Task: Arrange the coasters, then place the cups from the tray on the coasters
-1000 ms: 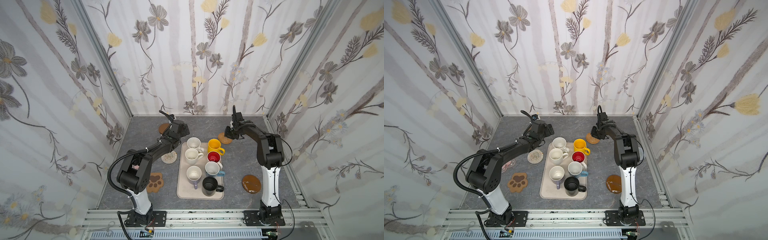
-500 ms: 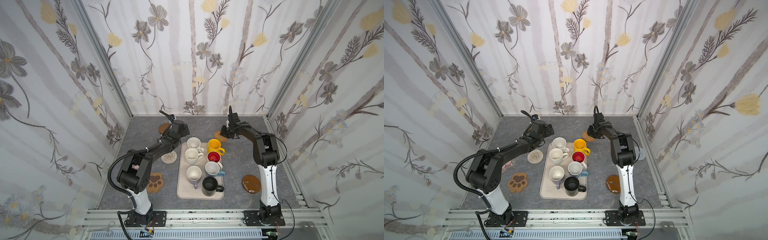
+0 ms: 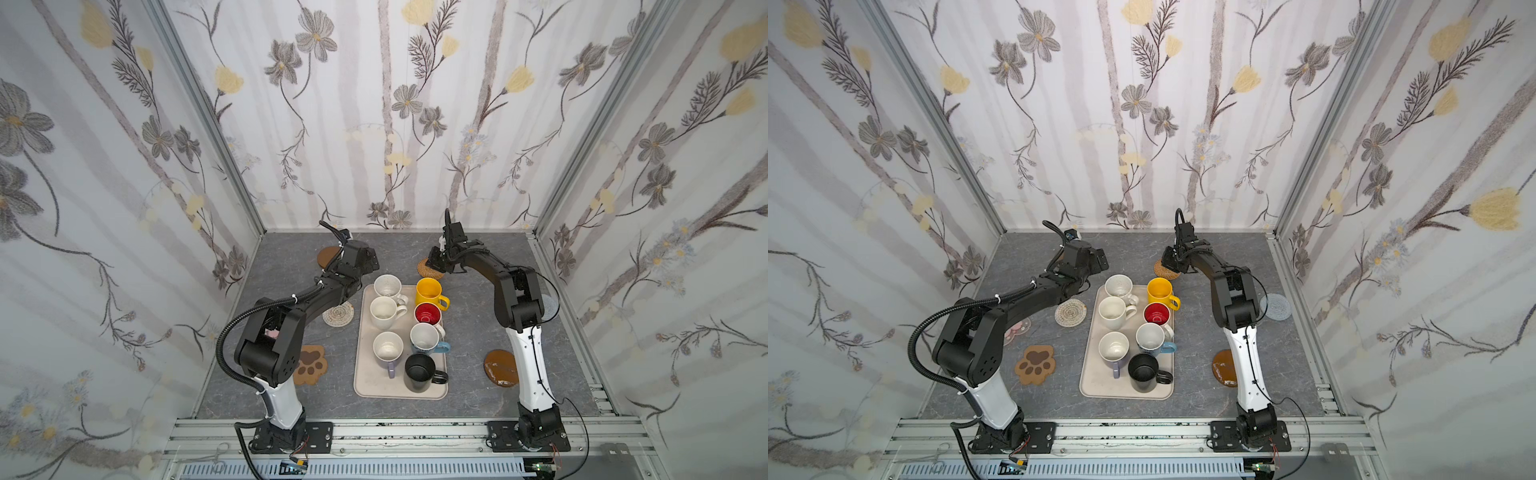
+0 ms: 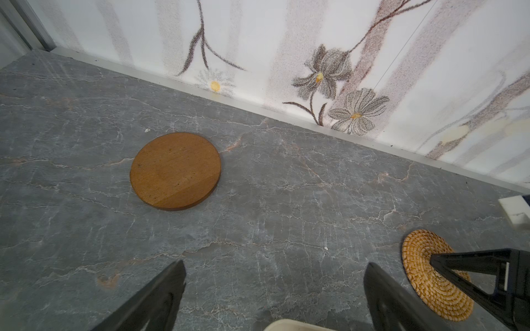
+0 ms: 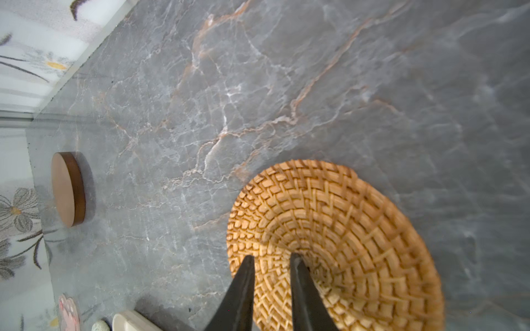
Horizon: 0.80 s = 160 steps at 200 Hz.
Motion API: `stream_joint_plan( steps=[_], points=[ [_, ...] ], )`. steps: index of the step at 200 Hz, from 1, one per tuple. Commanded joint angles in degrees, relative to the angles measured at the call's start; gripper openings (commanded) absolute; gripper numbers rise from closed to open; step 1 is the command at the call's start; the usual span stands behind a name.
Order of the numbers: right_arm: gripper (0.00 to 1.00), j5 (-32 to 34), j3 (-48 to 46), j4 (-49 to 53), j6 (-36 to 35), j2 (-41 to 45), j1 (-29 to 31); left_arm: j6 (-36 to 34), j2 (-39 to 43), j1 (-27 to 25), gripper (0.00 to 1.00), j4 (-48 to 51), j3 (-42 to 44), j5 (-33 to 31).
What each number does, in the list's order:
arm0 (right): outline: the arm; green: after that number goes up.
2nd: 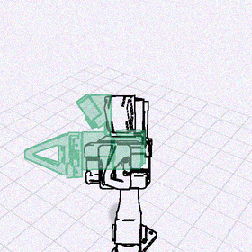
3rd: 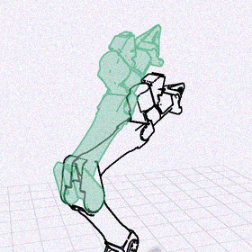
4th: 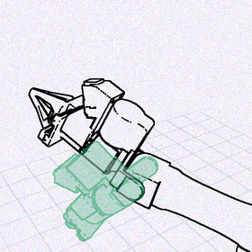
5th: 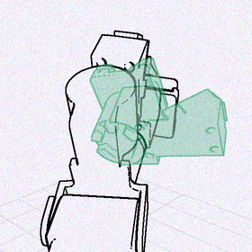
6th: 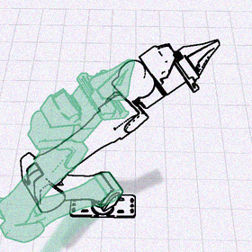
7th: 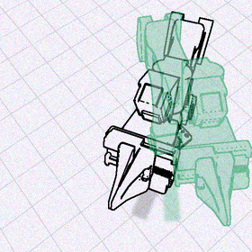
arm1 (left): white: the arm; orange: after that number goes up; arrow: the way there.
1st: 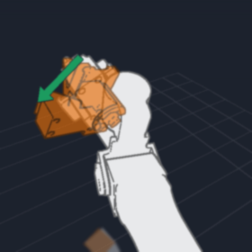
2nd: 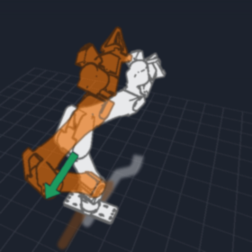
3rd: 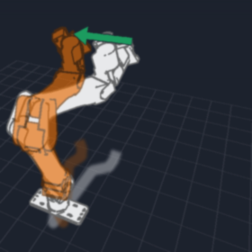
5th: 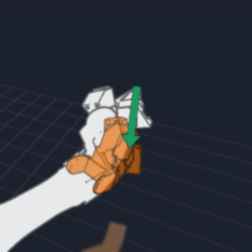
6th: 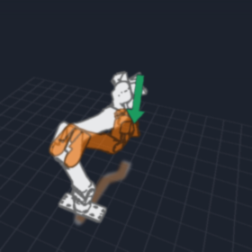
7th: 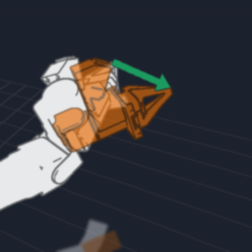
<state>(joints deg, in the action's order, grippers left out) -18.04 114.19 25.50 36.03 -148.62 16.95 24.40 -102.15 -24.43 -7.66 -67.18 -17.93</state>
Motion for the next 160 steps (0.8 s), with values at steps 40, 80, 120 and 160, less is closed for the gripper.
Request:
stream_joint_plan(
  steps=[40,80,120,160],
  points=[
    [0.25,-2.44,4.96,-2.99,2.6,-2.58,0.54,-0.11,-0.07,-0.01,1.0,-0.5,-0.32,-1.21],
    [0.25,-2.57,6.57,-2.8,1.57,-0.52,0.11,-0.01,-0.07,0.0,1.0,-0.51,-0.28,-1.05],
    [0.27,-0.87,6.07,0.39,-1.08,3.6,-0.94,0.2,0.26,-0.01,1.0,-0.44,-0.23,-0.82],
    [0.29,0.68,-1.55,0.68,-2.98,8.08,-1.52,0.38,0.49,-0.01,1.0,-0.49,-0.09,-0.61]
  ],
)
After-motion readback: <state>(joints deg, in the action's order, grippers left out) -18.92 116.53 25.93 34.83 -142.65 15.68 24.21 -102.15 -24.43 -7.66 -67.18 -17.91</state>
